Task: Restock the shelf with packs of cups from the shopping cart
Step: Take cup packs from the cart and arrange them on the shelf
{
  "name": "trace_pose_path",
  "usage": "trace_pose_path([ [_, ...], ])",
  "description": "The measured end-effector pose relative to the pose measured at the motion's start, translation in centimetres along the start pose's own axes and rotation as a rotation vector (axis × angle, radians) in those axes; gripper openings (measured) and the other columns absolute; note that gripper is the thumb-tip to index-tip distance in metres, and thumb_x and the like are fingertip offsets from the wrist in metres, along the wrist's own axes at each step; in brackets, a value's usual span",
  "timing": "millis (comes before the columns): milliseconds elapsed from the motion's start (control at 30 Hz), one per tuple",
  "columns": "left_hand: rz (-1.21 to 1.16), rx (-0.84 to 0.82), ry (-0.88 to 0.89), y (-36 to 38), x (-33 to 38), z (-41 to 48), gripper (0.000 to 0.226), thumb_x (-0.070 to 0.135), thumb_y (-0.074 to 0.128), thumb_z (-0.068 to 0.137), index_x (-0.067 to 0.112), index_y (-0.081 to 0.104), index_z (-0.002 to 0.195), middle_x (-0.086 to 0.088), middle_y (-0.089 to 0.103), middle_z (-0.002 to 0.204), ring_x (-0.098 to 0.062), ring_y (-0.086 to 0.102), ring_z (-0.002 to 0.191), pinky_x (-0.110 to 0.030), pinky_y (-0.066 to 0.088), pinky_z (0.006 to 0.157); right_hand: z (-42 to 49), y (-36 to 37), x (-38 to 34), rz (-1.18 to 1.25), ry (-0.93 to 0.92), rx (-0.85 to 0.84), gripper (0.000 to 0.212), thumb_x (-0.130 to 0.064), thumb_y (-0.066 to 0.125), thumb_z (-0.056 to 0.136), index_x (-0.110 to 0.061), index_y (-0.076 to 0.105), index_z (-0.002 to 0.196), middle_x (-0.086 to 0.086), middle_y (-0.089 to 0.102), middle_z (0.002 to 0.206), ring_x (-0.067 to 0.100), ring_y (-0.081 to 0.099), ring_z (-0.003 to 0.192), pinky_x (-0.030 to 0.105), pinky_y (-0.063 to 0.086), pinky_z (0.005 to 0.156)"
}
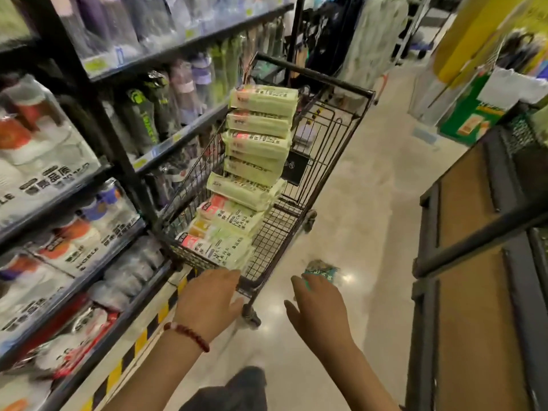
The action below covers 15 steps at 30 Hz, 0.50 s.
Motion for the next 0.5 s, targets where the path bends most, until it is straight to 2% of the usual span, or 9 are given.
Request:
trace_pose_path([
  [100, 0.016, -0.007, -0.034, 0.1, 0.1, 4.5, 0.048, 0.043, 0.047, 0.091, 0.027, 0.043, 0.136, 0.007, 0.052, 0.130, -0.013, 0.048, 0.120, -0.028, 0.045, 0.093, 4.9, 0.6, 2.0, -0.033, -0.039, -0.011, 0.044, -0.031, 0.089, 0.045, -0.013, 0.070, 0.080, 0.009, 0.069, 0.079, 0.029, 0.066, 0.068, 0.034, 0.054, 0.052],
  [233, -0.043, -0.047, -0.143, 0.6, -1.3, 10.7, 0.051, 0.043, 0.046, 0.092, 0.025, 0.039, 0.139, 0.004, 0.049, 0.135, -0.015, 0.047, 0.122, -0.029, 0.043, 0.096, 12.2, 1.5, 3.9, -0.060, -0.109, -0.028, 0.039, -0.025, 0.087, 0.045, -0.013, 0.069, 0.078, 0.007, 0.067, 0.076, 0.028, 0.064, 0.066, 0.034, 0.052, 0.049],
  [333, -0.094, -0.090, -0.229, 0.4, -2.9, 15.1, 0.054, 0.043, 0.045, 0.094, 0.025, 0.033, 0.143, 0.003, 0.045, 0.139, -0.016, 0.044, 0.125, -0.030, 0.041, 0.100, 18.3, 2.0, 4.5, -0.075, -0.190, -0.078, 0.037, -0.029, 0.085, 0.048, -0.016, 0.068, 0.078, 0.003, 0.065, 0.075, 0.024, 0.062, 0.063, 0.033, 0.051, 0.048],
  [433, -0.126, -0.119, -0.339, 0.4, -4.8, 18.2, 0.051, 0.043, 0.045, 0.093, 0.025, 0.037, 0.141, 0.002, 0.048, 0.136, -0.017, 0.047, 0.122, -0.031, 0.044, 0.097, 24.3, 2.7, 5.0, -0.107, -0.289, -0.146, 0.037, -0.033, 0.082, 0.051, -0.017, 0.068, 0.081, 0.002, 0.065, 0.077, 0.023, 0.062, 0.066, 0.032, 0.052, 0.051],
  [500, -0.142, -0.144, -0.424, 0.5, -6.1, 19.6, 0.055, 0.044, 0.044, 0.093, 0.025, 0.033, 0.144, 0.002, 0.047, 0.139, -0.017, 0.048, 0.123, -0.031, 0.044, 0.098, 28.0, 3.3, 5.1, -0.093, -0.330, -0.192, 0.036, -0.032, 0.079, 0.061, -0.016, 0.068, 0.091, 0.004, 0.066, 0.085, 0.024, 0.064, 0.074, 0.035, 0.055, 0.058],
])
Point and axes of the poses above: each hand's wrist, its own z-axis towards the middle knuckle, its own y-axis out of the palm, x = y × z, the point moved 7 cm from there along z, towards the middle knuckle
